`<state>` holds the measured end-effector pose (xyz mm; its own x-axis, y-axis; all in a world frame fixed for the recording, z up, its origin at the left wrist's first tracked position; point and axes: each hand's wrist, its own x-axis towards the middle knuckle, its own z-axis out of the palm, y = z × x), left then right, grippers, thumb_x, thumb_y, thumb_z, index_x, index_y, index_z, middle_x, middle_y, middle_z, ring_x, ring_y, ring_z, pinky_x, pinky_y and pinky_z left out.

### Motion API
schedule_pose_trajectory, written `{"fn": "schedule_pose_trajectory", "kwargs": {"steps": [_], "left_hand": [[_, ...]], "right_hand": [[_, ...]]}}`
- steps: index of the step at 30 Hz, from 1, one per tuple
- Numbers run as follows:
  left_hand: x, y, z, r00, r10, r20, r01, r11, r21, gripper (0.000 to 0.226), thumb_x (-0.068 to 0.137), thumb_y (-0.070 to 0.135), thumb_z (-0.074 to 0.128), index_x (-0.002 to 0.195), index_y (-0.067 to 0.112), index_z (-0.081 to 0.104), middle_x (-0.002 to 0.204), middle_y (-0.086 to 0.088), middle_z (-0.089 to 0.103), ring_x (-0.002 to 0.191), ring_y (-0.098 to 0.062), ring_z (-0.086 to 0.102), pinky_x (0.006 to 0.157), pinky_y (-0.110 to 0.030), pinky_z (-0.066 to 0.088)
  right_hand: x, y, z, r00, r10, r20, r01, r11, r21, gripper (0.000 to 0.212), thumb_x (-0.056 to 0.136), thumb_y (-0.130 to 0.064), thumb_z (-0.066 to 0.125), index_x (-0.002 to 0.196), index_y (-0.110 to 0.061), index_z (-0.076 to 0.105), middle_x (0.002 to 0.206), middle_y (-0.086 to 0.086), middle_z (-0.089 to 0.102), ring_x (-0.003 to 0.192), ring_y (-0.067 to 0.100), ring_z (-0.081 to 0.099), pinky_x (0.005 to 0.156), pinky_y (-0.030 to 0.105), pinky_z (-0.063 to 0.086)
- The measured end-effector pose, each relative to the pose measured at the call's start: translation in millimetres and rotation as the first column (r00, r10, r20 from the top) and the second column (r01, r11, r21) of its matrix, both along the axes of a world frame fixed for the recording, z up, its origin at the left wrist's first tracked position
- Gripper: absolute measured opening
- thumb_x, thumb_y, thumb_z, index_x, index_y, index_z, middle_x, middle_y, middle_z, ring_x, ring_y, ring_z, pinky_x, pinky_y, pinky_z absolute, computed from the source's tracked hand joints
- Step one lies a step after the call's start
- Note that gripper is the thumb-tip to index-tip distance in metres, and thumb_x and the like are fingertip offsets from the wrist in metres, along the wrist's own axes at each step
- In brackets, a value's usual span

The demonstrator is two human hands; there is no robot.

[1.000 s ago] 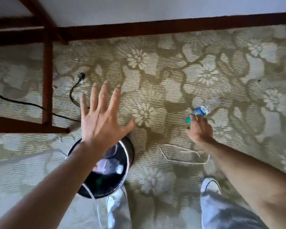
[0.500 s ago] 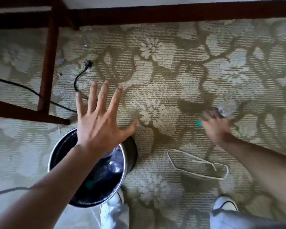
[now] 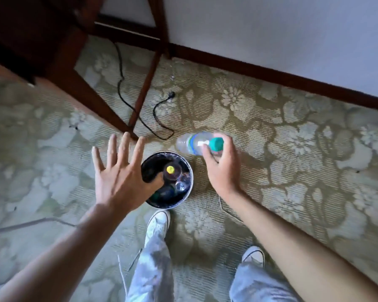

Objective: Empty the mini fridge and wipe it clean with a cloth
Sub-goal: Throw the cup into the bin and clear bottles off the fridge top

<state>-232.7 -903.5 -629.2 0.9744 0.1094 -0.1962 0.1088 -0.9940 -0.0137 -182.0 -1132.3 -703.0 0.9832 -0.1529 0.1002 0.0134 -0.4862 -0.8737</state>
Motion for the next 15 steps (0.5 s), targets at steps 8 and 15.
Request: {"fn": "schedule_pose_trajectory", "kwargs": {"steps": [8,15], "left_hand": [[-38.6,48.2,25.9,0.999,0.03,-0.037,-0.03,0.999,0.023,0.106,0.078,0.089,0.034,0.164,0.029,0.02,0.172,-0.01,0.015,0.159,-0.034,0.005,0.122,-0.068,0.005],[-33.3,79.7,94.3,0.997,-0.06,-0.045,0.061,0.998,0.01,0.105,0.077,0.085,0.042,0.162,0.024,0.03,0.169,-0.015,0.023,0.158,-0.038,0.014,0.123,-0.068,0.006]], "right_hand": [[-33.6,70.8,-38.1,0.754,0.044,-0.656,-0.038,0.999,0.024,0.037,0.088,-0.033,0.075,0.112,-0.011,0.057,0.093,-0.002,0.06,0.089,0.024,0.063,0.069,0.027,0.041],[-30.0,84.3,33.3,0.787,-0.011,-0.616,-0.264,0.897,-0.354,0.071,0.088,-0.039,0.064,0.15,-0.017,0.038,0.151,0.005,0.045,0.138,0.029,0.042,0.113,0.042,0.035]]}}
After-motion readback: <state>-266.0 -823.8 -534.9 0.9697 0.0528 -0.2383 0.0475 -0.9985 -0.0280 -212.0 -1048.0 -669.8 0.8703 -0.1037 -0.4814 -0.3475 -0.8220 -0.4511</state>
